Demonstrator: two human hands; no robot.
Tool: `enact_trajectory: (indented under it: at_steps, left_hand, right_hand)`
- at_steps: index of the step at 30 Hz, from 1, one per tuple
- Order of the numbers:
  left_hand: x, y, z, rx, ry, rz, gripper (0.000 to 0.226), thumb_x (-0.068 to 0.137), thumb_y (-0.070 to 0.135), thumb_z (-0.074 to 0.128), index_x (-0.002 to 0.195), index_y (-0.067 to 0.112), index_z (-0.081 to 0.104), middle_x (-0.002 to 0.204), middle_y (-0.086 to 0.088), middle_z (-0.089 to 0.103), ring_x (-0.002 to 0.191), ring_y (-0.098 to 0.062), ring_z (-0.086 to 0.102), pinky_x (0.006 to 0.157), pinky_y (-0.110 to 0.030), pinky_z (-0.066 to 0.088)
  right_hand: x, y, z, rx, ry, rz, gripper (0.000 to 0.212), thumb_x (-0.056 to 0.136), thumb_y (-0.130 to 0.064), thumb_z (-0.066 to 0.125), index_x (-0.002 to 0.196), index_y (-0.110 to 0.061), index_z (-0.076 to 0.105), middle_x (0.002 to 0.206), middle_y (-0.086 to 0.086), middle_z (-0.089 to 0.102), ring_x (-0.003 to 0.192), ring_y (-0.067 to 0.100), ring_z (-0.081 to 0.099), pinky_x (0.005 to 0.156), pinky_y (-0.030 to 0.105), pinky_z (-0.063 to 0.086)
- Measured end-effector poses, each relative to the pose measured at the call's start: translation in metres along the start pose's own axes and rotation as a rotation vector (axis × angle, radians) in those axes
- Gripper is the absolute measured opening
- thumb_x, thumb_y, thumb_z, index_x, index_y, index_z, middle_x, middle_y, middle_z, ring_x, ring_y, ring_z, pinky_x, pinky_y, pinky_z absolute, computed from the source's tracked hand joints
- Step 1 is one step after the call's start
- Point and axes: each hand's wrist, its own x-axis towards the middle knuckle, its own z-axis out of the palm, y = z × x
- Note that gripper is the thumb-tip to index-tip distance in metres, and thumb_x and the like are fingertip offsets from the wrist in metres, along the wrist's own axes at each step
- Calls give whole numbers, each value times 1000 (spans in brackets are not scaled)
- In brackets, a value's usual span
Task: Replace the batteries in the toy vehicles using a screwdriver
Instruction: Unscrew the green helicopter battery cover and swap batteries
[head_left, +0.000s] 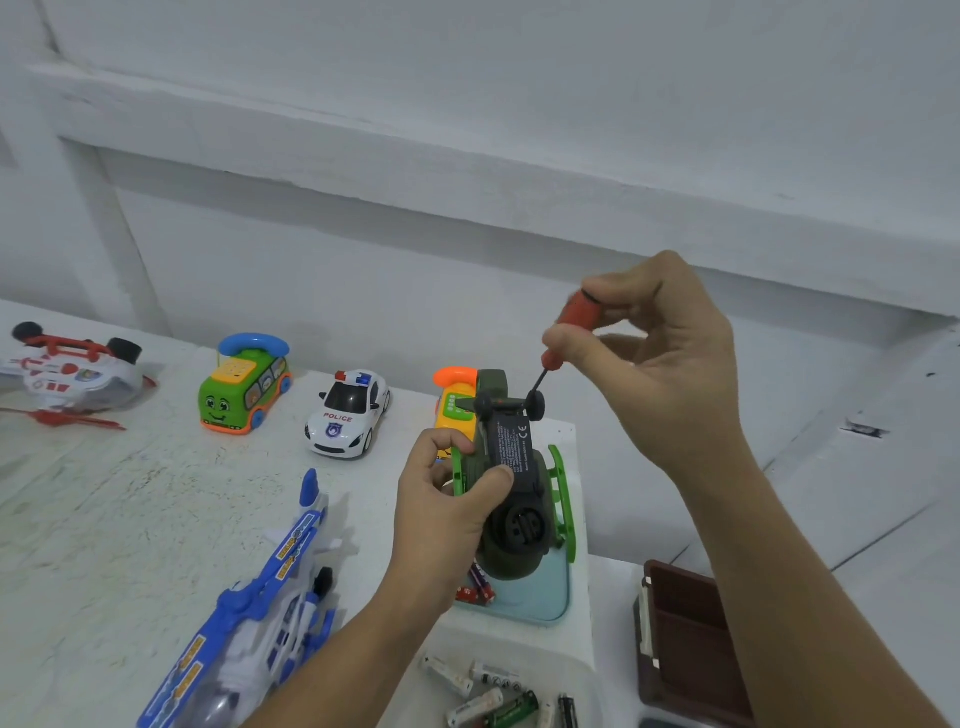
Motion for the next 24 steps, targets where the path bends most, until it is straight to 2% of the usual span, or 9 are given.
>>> enact_trajectory:
  at_steps: [2,4,7,8,13,16,19,21,24]
  left_hand:
    - [1,0,1,-5,-3,-5,28,84,-5,67,98,10,48,88,-12,74,74,-33,73,58,-39,61]
    - [3,-1,1,-4,7,-7,28,84,-5,67,98,10,48,88,-13,74,74,-34,73,58,-39,61]
    - [6,-2,2,8,22,-1,28,83,-5,68,96,11,49,87,-14,74,72,-32,73,58,-38,61]
    - [7,-3,3,9,24,-2,28,83,-5,68,95,11,50,86,-13,74,70,-31,73,56,-36,60]
    - [14,-6,3,34,38,-3,29,81,-5,69,92,14,51,85,-11,74,70,-28,72,56,-35,59]
    - [15,-8,3,45,36,-8,29,81,-5,69,93,13,51,87,-12,74,72,-30,72,58,-38,60]
    - [19,-7,1,39,57,-4,28,82,-5,69,93,13,51,81,-9,73,67,-28,71,52,-33,57]
    - [21,-6,-1,25,82,-10,27,82,-6,68,93,12,51,77,-7,72,63,-27,70,49,-31,55]
    - [23,-5,-3,25,119,-16,27,82,-5,69,93,13,52,74,-8,70,60,-27,67,47,-30,54]
  right_hand:
    - [3,6,0,-118,45,-55,37,71,-12,84,84,-29,53,85,-6,57,73,5,62,65,26,55]
    - [2,11,0,-147,42,-99,32,73,-21,82,90,-24,56,92,-7,56,80,5,61,70,27,56]
    - [1,13,-1,-24,-61,-9,35,78,-7,73,96,-29,52,116,-2,61,105,16,66,80,37,59]
    - [0,13,-1,15,-87,32,41,79,-2,70,98,-32,49,116,-4,64,105,19,68,80,41,59]
    - [5,17,4,-67,2,66,54,75,0,80,94,-35,43,82,-23,61,74,16,66,59,42,59]
    - [7,22,4,-67,52,106,55,75,-1,80,97,-34,42,80,-11,57,70,20,64,59,40,59]
    - [10,36,-3,44,131,251,51,81,1,74,107,-35,49,84,3,49,68,24,68,62,36,61]
    - [11,54,-12,185,222,387,36,85,2,69,107,-23,56,88,11,51,68,24,70,65,36,61]
    - [4,88,-29,393,384,642,17,88,-3,67,96,-10,54,87,12,61,73,25,72,72,37,60]
